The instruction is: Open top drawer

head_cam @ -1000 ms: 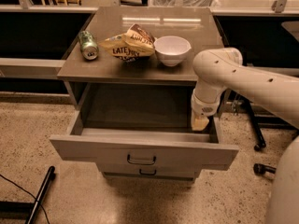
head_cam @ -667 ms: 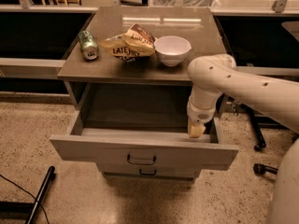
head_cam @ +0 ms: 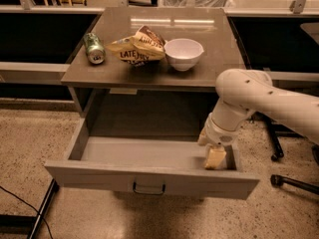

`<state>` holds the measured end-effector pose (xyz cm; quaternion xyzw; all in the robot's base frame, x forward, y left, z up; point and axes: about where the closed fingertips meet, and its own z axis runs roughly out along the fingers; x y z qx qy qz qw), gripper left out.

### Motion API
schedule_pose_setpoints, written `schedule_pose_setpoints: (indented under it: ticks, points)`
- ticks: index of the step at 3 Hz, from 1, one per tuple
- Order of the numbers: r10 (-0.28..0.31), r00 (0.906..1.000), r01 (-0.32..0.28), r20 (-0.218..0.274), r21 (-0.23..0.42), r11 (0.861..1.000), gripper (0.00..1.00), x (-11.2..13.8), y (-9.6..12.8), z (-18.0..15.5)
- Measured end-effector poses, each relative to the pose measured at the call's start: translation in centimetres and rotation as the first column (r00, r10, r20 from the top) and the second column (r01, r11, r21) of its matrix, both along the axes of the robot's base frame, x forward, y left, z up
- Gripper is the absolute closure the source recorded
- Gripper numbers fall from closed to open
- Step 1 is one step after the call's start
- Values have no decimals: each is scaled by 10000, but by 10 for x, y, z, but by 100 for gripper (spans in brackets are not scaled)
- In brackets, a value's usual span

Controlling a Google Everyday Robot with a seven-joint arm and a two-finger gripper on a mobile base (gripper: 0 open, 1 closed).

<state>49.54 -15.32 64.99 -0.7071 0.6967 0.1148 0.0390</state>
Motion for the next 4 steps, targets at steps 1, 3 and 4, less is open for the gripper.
schedule_pose_setpoints:
  ticks: [1,3,4]
  points:
    - [133,9995,-142,291,294,9995,0,-8,1,13]
    - [420,9692,-574,2429,567,9967,0,-34,-1,106]
    - [444,9619,-604,2696,511,9969,0,-37,-2,119]
